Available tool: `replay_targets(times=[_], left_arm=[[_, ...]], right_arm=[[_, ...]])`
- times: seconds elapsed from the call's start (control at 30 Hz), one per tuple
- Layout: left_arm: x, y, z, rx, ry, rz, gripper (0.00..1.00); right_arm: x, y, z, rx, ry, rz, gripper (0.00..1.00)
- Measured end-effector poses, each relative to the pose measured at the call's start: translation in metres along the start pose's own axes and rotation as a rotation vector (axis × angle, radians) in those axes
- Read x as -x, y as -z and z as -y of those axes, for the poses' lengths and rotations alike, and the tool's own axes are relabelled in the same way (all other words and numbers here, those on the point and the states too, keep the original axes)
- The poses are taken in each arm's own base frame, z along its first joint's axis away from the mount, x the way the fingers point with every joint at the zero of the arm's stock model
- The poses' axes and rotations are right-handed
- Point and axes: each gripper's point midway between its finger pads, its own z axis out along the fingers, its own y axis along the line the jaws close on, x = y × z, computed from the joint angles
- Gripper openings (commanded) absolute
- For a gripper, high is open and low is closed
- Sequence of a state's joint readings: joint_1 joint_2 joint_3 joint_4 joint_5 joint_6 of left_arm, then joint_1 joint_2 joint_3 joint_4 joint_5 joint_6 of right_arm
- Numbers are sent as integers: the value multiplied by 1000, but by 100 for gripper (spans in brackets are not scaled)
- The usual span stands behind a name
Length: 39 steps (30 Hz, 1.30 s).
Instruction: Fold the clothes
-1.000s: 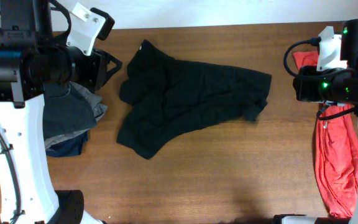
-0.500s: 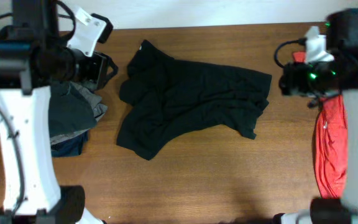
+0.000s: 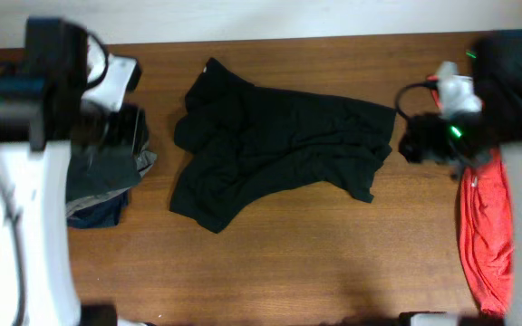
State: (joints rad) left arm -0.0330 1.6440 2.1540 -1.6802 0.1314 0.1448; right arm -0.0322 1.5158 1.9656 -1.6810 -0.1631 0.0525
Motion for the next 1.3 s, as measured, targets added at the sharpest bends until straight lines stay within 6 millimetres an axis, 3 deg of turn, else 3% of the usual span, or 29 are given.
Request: replay_targets(times=[0.1, 0.17, 0.23, 0.3, 0.37, 0.5, 0.53, 0.6, 0.87, 0.93, 1.0, 1.07, 1.17, 1.3], left_arm=[[-33, 16, 1, 33, 33, 6, 54], [-41, 12, 1, 40, 44, 7, 57], [-48, -6, -1, 41, 62, -14, 59], [-48, -36, -2, 23, 76, -37, 59], [-52, -76, -2, -15, 91, -80, 59], [-87, -158, 6, -105, 144, -231, 59], [-102, -177, 8, -123, 163, -279, 59], [-108, -200, 8, -136, 176, -297, 59], [-119, -269, 0, -140, 200, -377, 57], [-125, -280, -4, -123, 201, -405, 46], [-133, -289, -7, -106, 203, -439, 26], [-137, -291, -11, -88, 206, -458, 0], [-147, -290, -11, -82, 215, -504, 1], [-177, -269, -5, -82, 257, -664, 1]], right_arm=[[-21, 52, -7, 12, 31, 214, 80], [-34, 67, -9, 20, 28, 321, 81], [-45, 68, -8, 29, 5, 380, 82], [-52, 47, -3, 31, -37, 383, 82], [-59, 6, 5, 24, -94, 313, 82], [-81, -99, 21, 11, -210, 76, 80], [-90, -119, 23, 11, -230, 19, 80], [-94, -141, 24, 25, -250, -19, 80], [-83, -173, 21, 59, -277, -69, 80], [-83, -177, 22, 60, -280, -82, 80], [-84, -180, 22, 59, -282, -90, 81], [-84, -180, 22, 59, -282, -90, 82], [-82, -180, 22, 59, -282, -82, 84], [-74, -181, 23, 57, -276, -51, 80]])
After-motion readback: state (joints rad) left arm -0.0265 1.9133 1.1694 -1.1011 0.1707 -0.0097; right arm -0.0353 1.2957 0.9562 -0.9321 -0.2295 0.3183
